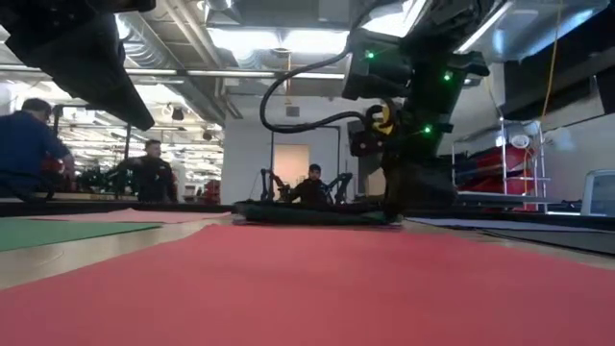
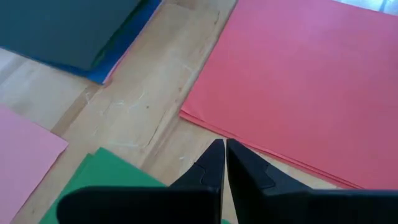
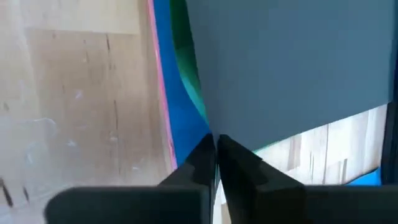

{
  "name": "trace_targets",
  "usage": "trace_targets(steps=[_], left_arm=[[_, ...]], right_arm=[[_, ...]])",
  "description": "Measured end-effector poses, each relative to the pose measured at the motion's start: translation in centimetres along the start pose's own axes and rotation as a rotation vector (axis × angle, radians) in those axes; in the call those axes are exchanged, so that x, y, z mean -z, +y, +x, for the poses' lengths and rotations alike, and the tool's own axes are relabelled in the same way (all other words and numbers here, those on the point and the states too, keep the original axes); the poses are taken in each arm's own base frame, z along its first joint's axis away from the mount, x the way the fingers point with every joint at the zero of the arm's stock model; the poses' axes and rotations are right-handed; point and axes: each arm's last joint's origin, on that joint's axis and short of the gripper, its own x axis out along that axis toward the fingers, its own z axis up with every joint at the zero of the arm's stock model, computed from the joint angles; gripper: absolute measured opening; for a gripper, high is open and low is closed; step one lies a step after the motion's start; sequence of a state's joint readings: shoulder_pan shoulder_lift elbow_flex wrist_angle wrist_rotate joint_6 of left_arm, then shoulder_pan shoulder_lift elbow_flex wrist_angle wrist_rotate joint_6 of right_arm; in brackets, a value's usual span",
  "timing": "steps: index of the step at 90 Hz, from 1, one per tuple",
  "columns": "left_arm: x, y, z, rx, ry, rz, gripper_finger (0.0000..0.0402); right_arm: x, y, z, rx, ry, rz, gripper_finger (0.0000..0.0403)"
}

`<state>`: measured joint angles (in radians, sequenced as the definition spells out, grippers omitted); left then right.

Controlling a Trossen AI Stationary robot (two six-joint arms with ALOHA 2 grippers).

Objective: Organize paper
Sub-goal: Stack the black paper on top of the black paper

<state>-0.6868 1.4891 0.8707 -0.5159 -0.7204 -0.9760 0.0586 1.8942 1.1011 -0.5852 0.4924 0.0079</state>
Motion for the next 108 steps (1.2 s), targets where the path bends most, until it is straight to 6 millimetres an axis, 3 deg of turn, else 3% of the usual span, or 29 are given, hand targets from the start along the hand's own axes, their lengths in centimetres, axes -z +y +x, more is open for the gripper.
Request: trace_targets(steps=[48,90,108], left_arm=[[0.0,0.0,0.0,0.000,0.000,-0.001,0.0000],[0.0,0.0,0.0,0.000,0.000,-0.001,0.0000],[0.0,0.0,0.0,0.000,0.000,-0.001,0.0000]], right_arm=[[-2.0,0.0,-2.1,-0.089,-0.037,0.035,0.0030],[-2.1,0.1,-2.2,-0.146,-0.039,0.034,0.0031],[-2.1,0.1,-2.2,-0.160,-0.037,0.045,0.0086]])
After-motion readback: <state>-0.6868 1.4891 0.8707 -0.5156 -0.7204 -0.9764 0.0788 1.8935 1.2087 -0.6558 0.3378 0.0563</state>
